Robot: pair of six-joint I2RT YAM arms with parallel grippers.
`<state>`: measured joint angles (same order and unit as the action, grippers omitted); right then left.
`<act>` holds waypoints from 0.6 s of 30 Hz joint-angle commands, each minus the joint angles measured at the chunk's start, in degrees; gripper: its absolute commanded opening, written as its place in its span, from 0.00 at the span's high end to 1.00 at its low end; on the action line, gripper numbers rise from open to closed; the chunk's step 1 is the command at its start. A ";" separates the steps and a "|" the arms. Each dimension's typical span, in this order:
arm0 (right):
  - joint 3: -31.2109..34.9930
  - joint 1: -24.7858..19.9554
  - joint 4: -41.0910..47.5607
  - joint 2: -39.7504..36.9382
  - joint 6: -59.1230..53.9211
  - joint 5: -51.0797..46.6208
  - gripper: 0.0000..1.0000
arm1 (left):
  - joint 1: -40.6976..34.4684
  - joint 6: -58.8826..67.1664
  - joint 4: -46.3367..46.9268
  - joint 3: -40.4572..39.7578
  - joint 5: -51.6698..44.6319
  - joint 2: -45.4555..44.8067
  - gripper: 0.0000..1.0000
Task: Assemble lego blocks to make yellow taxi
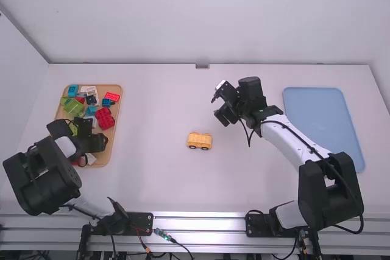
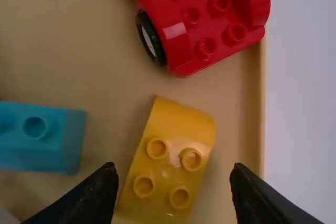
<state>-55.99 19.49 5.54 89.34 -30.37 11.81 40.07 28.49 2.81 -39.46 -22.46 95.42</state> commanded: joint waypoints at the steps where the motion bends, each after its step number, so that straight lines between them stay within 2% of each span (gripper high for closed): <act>1: -1.76 0.07 -0.02 -1.53 0.15 0.15 0.01 | 0.50 2.75 0.33 -0.57 -0.41 0.57 0.42; 6: -1.76 0.09 -0.02 -1.53 0.15 0.33 0.01 | 0.37 3.56 -0.33 -0.57 -0.45 1.40 0.48; 10: -1.76 0.07 -0.02 -1.53 0.15 0.31 0.01 | 0.39 5.75 -0.68 -0.57 -0.50 2.34 0.39; 18: -1.76 0.07 -0.02 -1.53 0.15 0.33 0.01 | 0.39 5.18 -1.33 -0.57 0.73 3.93 0.48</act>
<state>-56.01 19.49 5.54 89.34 -30.41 11.86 40.12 34.33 1.13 -39.75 -22.26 97.65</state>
